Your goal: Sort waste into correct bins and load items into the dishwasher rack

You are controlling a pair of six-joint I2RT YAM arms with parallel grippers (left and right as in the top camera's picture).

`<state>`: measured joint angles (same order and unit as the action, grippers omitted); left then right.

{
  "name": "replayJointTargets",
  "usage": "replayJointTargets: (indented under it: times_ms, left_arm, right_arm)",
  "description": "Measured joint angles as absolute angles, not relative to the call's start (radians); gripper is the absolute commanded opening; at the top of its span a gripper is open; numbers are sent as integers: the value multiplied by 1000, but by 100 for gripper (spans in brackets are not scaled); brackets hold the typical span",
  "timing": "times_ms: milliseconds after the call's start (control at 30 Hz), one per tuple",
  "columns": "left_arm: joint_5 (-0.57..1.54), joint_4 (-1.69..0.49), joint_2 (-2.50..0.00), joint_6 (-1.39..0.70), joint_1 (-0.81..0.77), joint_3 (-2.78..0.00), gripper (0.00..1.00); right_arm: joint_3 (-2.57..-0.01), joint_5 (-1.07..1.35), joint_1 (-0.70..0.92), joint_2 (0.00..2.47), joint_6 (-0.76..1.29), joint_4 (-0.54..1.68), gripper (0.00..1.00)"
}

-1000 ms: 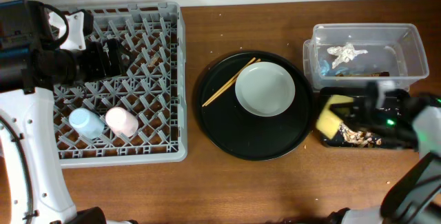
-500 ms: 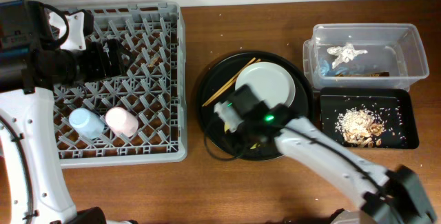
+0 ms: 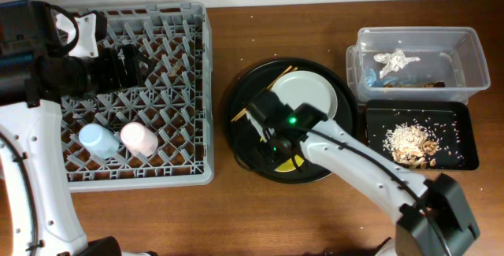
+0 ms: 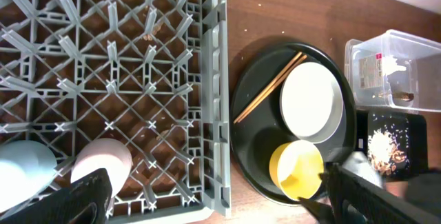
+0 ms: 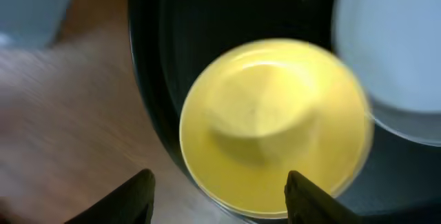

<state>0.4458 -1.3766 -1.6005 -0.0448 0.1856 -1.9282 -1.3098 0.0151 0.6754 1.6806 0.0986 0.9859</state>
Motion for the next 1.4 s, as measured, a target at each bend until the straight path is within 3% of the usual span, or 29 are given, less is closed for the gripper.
replayJointTargets:
  times_ms: [300,967,1067,1100,1400]
  left_arm:
    - [446,-1377,-1600,-45,186,-1928,99]
    - [484,-1372,-1600,-45,186,-1928,99]
    - [499,-1366,-1600,-45,186,-1928,99]
    - [503,-1366,-1600,-45,186,-1928,99]
    - [510,-1367,-1600,-45,186,-1928,99]
  right_arm:
    - [-1450,159,483,1646,192,1060,67]
    - [-1450,162,424,1650,235,1070,68]
    - [-1450,159,424,1652,236,1070,85]
    - [-1450,158,424,1653,234,1070,99]
    - [-1450,156,424,1653,239,1115,98]
